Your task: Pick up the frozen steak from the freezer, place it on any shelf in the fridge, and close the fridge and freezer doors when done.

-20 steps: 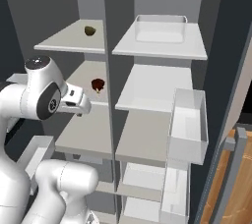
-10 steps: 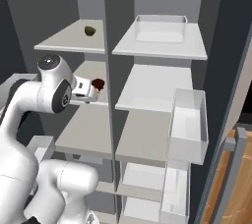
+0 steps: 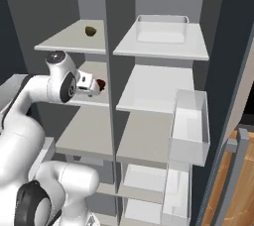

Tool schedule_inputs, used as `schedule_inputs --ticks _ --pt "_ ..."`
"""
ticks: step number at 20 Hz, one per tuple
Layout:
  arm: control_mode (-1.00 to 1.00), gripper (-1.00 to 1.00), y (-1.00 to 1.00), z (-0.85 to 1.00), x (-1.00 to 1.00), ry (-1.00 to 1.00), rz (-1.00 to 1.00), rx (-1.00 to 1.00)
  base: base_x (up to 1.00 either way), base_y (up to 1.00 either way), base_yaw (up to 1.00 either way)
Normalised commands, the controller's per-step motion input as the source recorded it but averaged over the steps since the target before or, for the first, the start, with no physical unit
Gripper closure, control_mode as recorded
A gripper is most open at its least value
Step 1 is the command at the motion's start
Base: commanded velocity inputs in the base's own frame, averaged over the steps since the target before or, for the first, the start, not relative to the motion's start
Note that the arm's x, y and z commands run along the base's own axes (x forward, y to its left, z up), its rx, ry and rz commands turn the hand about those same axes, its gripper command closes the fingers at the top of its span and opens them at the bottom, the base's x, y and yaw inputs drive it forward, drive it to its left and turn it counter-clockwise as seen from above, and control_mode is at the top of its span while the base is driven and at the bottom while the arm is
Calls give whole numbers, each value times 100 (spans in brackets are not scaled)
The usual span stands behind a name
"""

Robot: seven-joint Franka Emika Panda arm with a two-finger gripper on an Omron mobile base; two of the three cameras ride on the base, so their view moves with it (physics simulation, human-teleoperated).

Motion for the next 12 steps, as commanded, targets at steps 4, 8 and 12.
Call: schedule_inputs --ticks 4,8,12 --pt "-100 -100 27 -31 47 3 -3 4 0 0 0" --pt "-100 -100 -4 -41 71 0 -2 9 0 0 0" --pt "-100 -100 0 -9 74 0 -2 0 0 0 0"
